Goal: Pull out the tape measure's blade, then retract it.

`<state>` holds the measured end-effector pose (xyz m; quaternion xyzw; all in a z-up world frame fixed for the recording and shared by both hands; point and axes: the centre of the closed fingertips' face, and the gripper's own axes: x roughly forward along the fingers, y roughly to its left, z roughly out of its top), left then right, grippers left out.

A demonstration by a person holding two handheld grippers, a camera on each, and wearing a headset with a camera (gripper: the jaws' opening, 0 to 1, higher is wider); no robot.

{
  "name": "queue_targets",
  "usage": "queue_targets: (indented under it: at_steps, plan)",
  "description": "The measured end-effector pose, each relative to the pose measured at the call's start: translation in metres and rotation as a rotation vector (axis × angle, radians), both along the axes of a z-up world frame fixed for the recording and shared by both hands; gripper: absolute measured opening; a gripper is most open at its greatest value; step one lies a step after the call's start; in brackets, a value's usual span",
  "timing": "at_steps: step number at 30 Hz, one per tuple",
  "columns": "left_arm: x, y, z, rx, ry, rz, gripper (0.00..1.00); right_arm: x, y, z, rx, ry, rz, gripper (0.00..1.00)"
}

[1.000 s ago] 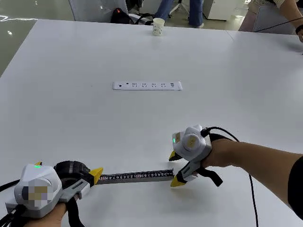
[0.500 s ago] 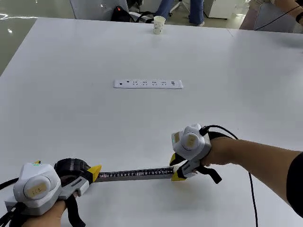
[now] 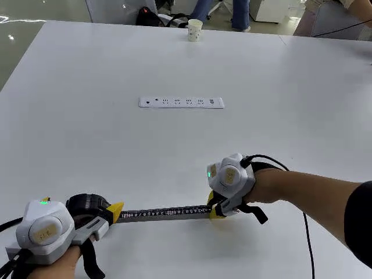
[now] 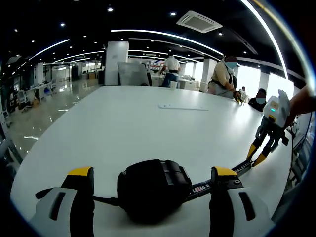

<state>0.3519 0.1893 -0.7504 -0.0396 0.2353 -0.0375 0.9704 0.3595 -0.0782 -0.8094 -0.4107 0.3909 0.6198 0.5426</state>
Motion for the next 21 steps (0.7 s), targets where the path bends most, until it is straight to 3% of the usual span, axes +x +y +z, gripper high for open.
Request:
queue_targets:
  at_steps: [7,11,12,17,21]
  plan:
    - [-0.001,-0.002,-0.002,-0.003,0.000,0.002,0.90,0.000,0.000,-0.002,-0.055,-0.029,0.024,0.11]
    - [-0.001,0.000,-0.006,-0.022,0.020,0.023,0.84,0.000,-0.001,-0.001,-0.049,-0.021,-0.014,0.11]
    - [-0.002,0.001,-0.009,-0.025,0.040,0.035,0.83,0.001,-0.001,-0.001,-0.051,-0.023,-0.020,0.11]
    - [-0.004,0.002,-0.019,-0.019,0.081,0.037,0.75,0.000,-0.001,-0.001,-0.068,-0.023,-0.049,0.11]
    - [-0.005,-0.001,-0.021,-0.042,0.093,0.027,0.68,0.001,-0.001,-0.001,-0.063,-0.019,-0.054,0.10]
